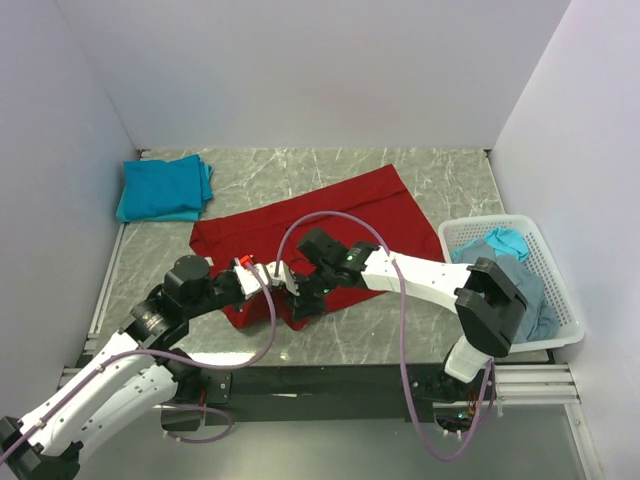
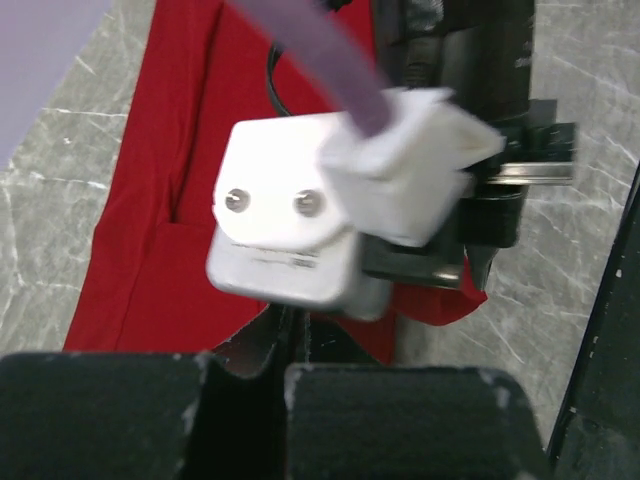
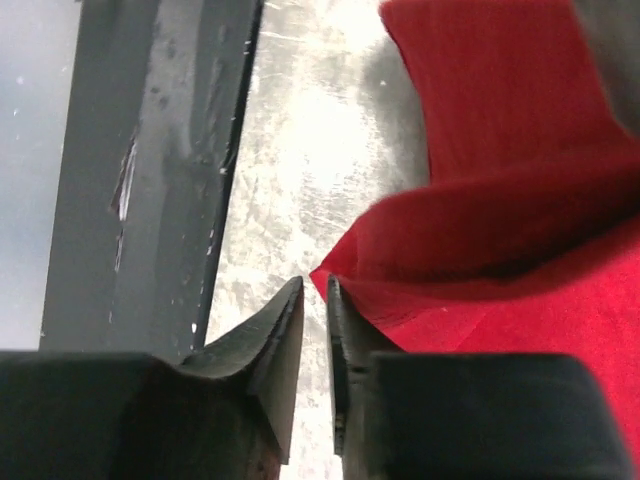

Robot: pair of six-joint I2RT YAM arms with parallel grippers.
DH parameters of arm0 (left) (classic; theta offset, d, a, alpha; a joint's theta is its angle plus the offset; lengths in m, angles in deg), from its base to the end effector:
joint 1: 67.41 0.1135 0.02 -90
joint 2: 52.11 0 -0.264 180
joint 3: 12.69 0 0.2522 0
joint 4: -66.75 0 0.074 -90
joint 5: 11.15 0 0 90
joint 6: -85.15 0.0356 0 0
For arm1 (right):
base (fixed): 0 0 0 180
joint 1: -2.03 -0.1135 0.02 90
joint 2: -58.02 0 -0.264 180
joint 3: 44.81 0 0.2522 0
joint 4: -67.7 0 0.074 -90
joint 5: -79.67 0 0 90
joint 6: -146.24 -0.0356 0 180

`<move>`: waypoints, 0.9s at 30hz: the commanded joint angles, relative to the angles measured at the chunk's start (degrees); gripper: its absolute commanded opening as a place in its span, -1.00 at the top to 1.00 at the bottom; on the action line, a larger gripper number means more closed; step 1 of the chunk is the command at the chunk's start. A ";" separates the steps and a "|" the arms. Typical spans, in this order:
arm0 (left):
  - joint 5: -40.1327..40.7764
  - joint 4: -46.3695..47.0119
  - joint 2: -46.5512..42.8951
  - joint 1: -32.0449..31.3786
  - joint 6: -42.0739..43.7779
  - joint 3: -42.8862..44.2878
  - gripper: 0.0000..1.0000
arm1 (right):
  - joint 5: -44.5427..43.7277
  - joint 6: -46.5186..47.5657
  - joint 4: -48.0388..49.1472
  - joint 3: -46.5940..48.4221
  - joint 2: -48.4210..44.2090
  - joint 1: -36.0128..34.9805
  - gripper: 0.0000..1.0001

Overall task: Fold and stack the t-shirts
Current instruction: Fold the tshirt

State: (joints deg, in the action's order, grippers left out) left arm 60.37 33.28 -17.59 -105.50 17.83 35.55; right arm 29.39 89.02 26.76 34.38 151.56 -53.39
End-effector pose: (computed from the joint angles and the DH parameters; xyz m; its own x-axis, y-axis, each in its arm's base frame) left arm 0.1102 -0.1007 0.2865 0.0707 0.4092 -0.9097 0.8590 0.4386 0.2641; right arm 0.1733 0.2915 0.2311 0.0624 -0.6432 -0.7632 -0.9587 -0.2513 0.1334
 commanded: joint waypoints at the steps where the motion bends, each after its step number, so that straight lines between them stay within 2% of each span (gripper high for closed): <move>1: 0.72 5.37 -2.87 -0.23 -1.49 -1.16 0.99 | -1.14 -6.13 7.66 -1.00 1.30 -0.39 0.53; 6: -0.33 8.54 -4.90 -0.23 -2.37 -3.89 0.99 | 0.35 -5.10 6.71 -0.66 1.48 -0.13 0.38; 9: 0.28 8.45 -4.73 -0.23 -2.02 -4.16 0.99 | 2.89 -0.01 0.22 1.27 -1.50 2.32 0.34; 11: 0.46 8.37 -4.82 -0.23 -1.76 -4.16 0.99 | 5.62 8.85 -11.09 5.03 -3.00 7.13 0.28; 12: 0.38 8.63 -4.90 -0.23 -1.67 -4.33 0.99 | 6.24 16.63 -15.67 6.28 -4.23 9.25 0.18; 13: 0.29 8.89 -5.25 -0.23 -1.67 -4.59 0.99 | 5.63 19.49 -22.85 7.07 -4.59 11.45 0.10; 14: -0.32 9.24 -5.34 -0.23 -1.67 -4.68 0.99 | 3.80 21.61 -25.01 6.99 -5.90 16.26 0.02; 16: -0.68 9.42 -5.69 -0.23 -2.02 -4.86 0.99 | -1.03 27.85 -26.87 4.37 -8.27 20.85 -0.01; 17: -0.85 9.42 -5.87 -0.15 -2.20 -4.86 0.99 | -7.49 29.96 -26.26 0.01 -11.33 22.97 -0.08; 18: -1.38 9.59 -6.13 -0.23 -2.37 -4.95 0.99 | -10.25 32.68 -25.65 -2.39 -13.01 27.86 -0.12; 21: -1.56 9.86 -7.45 -0.32 -2.46 -5.39 0.99 | -19.75 45.67 -23.10 -8.82 -17.06 34.74 -0.24; 23: -1.39 9.77 -8.59 -0.32 -2.20 -5.65 0.99 | -26.67 47.64 -21.96 -9.88 -16.46 38.97 -0.24; 27: 1.25 7.32 -10.17 -0.32 -1.93 -4.77 0.99 | -31.80 48.53 -19.67 -10.67 -12.07 41.27 -0.18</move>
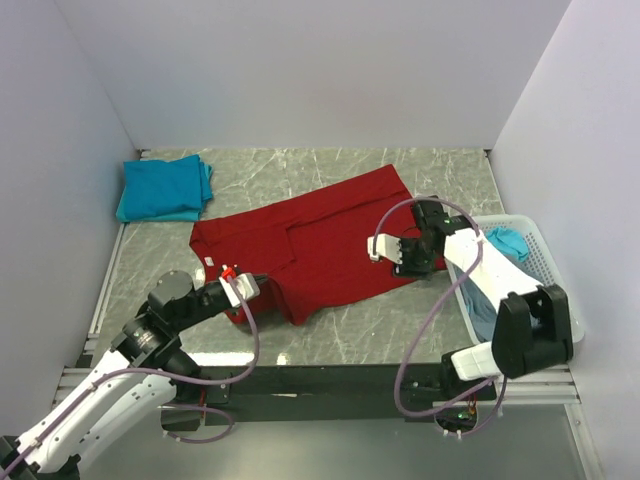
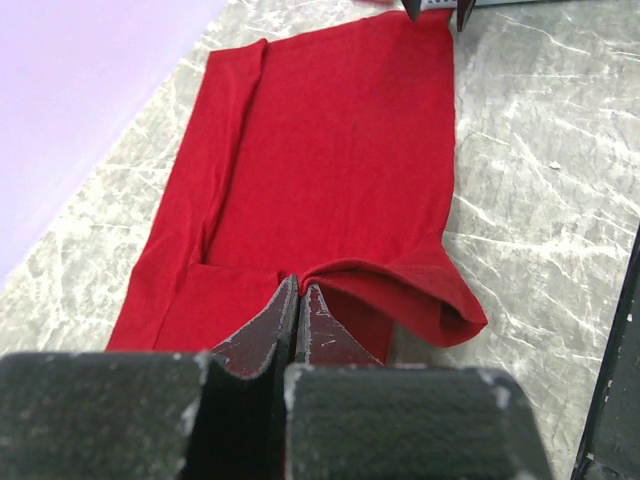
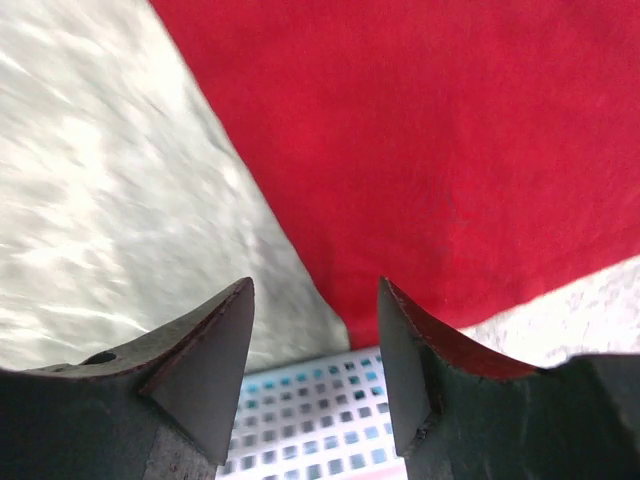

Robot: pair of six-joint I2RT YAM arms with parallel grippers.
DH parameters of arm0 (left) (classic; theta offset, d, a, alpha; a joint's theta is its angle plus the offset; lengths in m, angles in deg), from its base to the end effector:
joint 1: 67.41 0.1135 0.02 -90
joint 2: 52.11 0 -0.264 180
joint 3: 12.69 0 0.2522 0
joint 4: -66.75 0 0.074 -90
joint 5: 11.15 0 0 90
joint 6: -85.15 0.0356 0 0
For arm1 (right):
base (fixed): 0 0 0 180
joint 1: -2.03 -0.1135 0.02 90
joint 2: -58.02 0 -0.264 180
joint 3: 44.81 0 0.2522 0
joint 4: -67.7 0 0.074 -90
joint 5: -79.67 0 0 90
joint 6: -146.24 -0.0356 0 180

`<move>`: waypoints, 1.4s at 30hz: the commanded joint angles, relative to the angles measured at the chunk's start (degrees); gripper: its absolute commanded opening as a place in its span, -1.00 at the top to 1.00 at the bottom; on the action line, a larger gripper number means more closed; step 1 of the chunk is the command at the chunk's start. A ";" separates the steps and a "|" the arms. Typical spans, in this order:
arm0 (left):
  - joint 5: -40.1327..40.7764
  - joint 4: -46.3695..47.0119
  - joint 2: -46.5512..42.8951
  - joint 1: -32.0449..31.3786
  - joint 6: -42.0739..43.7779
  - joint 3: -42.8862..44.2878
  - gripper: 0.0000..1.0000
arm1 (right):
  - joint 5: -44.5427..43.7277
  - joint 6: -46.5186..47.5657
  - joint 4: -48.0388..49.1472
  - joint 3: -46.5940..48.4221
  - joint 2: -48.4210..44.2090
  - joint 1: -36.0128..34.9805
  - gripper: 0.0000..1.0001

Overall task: Fold and stack the t-shirts
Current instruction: Fold the tshirt

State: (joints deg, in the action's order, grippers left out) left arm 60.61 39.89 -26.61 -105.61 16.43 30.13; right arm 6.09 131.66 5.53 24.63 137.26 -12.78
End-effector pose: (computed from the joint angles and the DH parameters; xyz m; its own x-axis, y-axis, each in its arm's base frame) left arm 0.0943 -0.0884 0.2844 0.1798 0.2971 -0.9378 0.8206 0.4804 0.3096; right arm 0.2417 0.0743 0.2271 0.0877 -0.9370 -0.3381 -0.9727 -0.0074 -0.2319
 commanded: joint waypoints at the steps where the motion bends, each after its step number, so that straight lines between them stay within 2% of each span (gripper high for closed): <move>1: 1.88 -0.42 -2.02 -0.21 -0.36 1.00 0.99 | -9.04 5.88 2.95 -1.88 3.10 0.57 -0.18; 8: 0.05 -5.51 -4.05 -0.21 1.05 2.58 0.99 | -7.55 2.37 7.79 -3.21 9.34 -2.41 -0.15; 12: -0.05 -9.99 -3.08 -0.21 0.96 5.30 0.99 | -7.29 0.61 9.20 -3.91 9.79 -4.43 -0.15; 22: 1.89 -23.79 -3.70 -0.21 3.33 12.77 0.99 | -1.93 -1.76 3.24 3.37 7.68 -4.79 -0.16; 30: 3.73 -28.99 -5.10 -0.21 5.88 15.94 0.99 | 0.36 -3.35 0.77 6.63 4.70 -4.79 -0.18; 42: 8.04 -34.44 -9.94 -0.21 8.08 18.40 0.99 | -1.57 -2.91 -1.78 8.13 3.99 -4.18 -0.19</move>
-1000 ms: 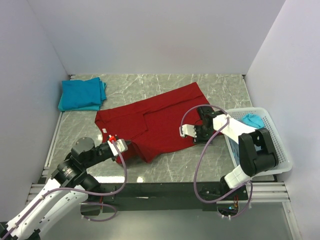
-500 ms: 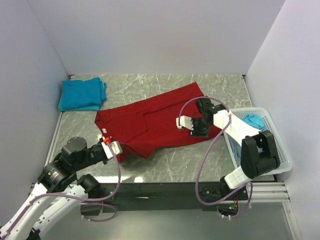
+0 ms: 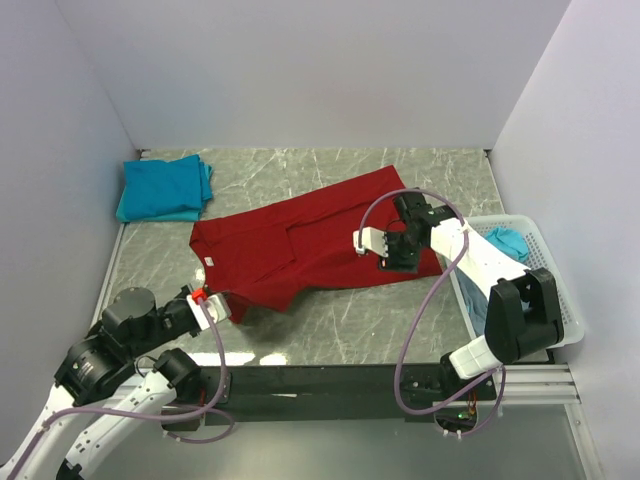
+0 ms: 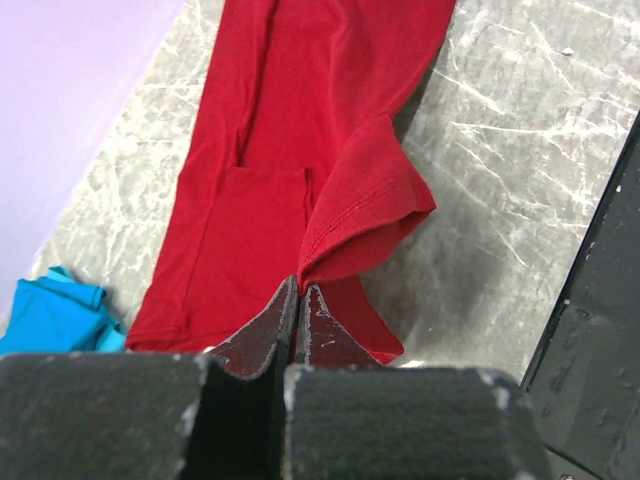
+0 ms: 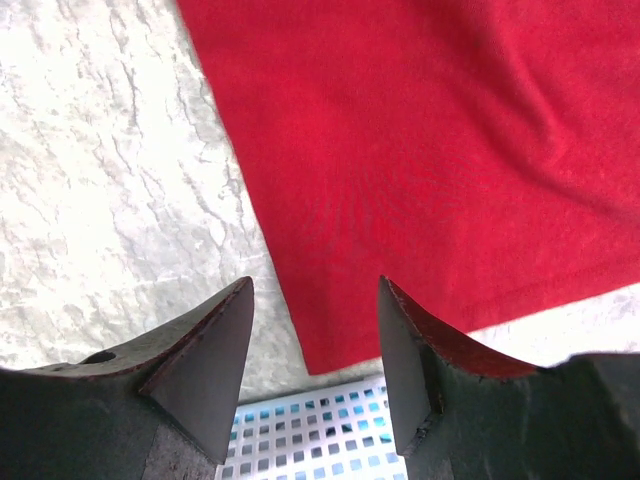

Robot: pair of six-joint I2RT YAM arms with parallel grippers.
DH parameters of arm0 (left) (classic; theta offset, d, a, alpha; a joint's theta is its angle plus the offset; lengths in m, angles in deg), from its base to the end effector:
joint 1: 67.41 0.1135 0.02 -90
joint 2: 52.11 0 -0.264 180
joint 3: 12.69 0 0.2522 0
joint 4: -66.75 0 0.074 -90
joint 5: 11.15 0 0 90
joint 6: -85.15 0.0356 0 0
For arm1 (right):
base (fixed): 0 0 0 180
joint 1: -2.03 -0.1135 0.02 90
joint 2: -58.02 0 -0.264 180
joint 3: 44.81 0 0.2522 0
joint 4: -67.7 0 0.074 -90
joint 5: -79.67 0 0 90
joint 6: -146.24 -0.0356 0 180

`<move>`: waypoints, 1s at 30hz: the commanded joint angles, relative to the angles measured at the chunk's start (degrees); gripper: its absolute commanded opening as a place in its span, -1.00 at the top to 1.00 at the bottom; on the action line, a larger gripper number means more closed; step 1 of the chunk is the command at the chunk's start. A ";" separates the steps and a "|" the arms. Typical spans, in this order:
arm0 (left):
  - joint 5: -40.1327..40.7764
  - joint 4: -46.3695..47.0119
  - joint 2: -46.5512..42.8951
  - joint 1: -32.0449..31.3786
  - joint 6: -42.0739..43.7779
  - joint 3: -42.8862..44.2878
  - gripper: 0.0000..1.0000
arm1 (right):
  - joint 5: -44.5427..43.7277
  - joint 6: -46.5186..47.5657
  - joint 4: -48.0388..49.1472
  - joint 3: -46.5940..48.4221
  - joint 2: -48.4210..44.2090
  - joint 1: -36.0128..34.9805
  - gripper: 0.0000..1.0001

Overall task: Fold and stack the t-shirts
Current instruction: Fold the tshirt

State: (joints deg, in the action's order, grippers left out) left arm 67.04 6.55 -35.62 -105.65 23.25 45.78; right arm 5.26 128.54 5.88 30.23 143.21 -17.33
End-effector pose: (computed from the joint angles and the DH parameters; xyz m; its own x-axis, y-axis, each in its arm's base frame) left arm 0.0408 -0.0415 0.3231 0.1407 0.4762 -0.8680 0.7848 0.4809 0.3909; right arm 0.2606 0.1017 0.2292 0.1062 -0.9353 -0.3376 -0.9756 -0.0324 -0.2172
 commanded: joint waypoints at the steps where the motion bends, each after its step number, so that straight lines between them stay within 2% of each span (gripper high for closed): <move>1: 2.05 -1.81 -1.11 -0.17 1.35 2.75 0.99 | -1.35 0.48 -2.31 2.36 -1.69 0.54 -0.19; 7: 1.54 -3.22 -2.08 -0.17 1.70 3.19 0.99 | -5.92 2.68 -1.79 -0.44 -0.38 2.56 -0.19; 18: -1.63 -0.85 -0.67 -0.17 0.91 1.70 0.99 | -17.96 8.39 6.21 -5.46 6.30 7.49 -0.18; 30: -2.86 0.91 0.03 -0.17 1.35 0.91 0.99 | -24.47 9.36 9.20 -9.16 10.87 7.40 -0.11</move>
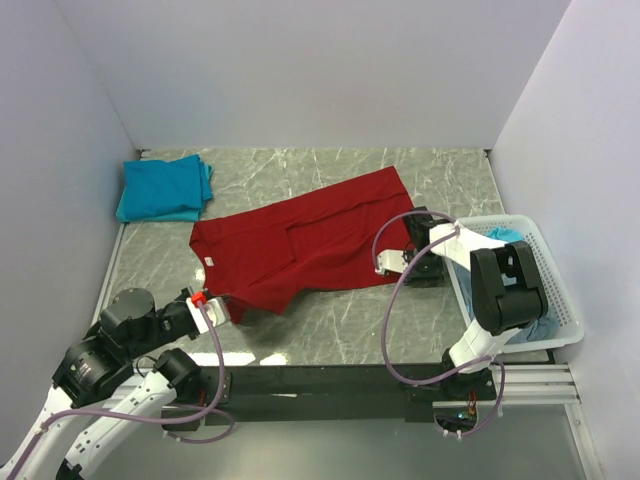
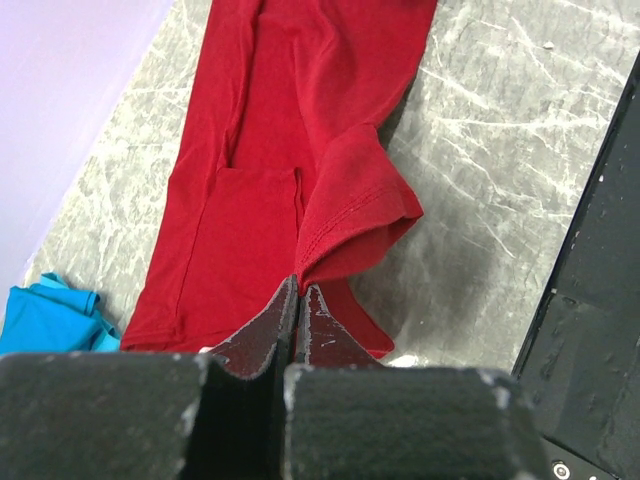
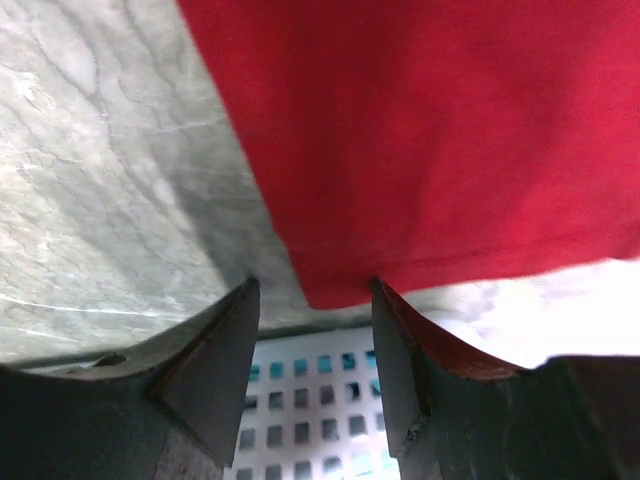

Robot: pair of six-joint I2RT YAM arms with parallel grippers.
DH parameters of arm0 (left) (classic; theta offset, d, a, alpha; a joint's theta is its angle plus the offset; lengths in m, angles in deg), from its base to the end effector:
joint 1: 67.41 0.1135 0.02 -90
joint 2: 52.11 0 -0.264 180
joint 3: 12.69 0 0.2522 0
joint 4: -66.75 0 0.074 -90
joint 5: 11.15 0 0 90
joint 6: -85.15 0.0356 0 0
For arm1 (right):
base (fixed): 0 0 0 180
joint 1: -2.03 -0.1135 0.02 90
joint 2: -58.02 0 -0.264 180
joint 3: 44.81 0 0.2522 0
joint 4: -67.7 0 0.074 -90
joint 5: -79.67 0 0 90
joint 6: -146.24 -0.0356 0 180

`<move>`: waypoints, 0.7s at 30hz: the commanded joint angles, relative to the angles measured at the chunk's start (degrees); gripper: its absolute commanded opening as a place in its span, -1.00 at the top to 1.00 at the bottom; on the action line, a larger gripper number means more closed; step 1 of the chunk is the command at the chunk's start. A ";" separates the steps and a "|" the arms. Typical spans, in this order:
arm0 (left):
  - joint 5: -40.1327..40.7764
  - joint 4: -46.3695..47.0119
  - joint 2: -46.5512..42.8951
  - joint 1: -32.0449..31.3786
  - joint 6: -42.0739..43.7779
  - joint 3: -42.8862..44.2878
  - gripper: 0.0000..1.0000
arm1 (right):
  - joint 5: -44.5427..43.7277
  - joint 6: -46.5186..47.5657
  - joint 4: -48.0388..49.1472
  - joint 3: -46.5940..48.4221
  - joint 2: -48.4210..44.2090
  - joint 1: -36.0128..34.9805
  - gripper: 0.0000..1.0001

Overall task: Fold and stack the t-shirts
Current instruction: Fold the tshirt

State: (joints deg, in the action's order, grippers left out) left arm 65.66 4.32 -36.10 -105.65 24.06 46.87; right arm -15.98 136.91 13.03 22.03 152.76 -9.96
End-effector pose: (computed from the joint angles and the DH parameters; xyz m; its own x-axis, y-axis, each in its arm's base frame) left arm 0.0357 -0.0385 0.3249 0.1508 0.4804 -0.8640 0.7988 0.4556 0.3928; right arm 0.2735 0.0545 0.1501 0.0345 -0.9966 0.0754 -0.9886 -0.0450 -0.1434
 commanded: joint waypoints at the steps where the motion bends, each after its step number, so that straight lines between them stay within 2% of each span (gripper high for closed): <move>1: -1.57 3.22 0.60 -0.17 0.54 -0.36 0.99 | -3.23 0.81 2.14 -0.87 1.67 0.12 -0.11; 8: -2.01 3.93 0.78 -0.17 0.27 -0.45 0.99 | -3.84 -0.85 3.81 -0.61 4.14 -0.23 0.02; 13: -2.19 4.28 0.78 -0.17 0.19 -0.62 0.99 | -3.05 -2.61 2.24 1.59 4.84 -0.32 0.49; 18: -3.07 4.89 0.95 -0.17 0.10 -0.98 0.99 | -1.91 -3.06 0.13 3.86 2.83 -0.40 0.70; 21: -3.68 5.42 1.13 -0.17 0.01 -1.33 0.99 | -2.00 -3.32 -1.10 5.27 1.86 -0.40 0.73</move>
State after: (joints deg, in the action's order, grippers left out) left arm 63.85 6.58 -35.77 -105.65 24.04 46.04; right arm -19.57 134.46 13.47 24.35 155.80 -10.20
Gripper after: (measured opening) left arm 0.014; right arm 0.145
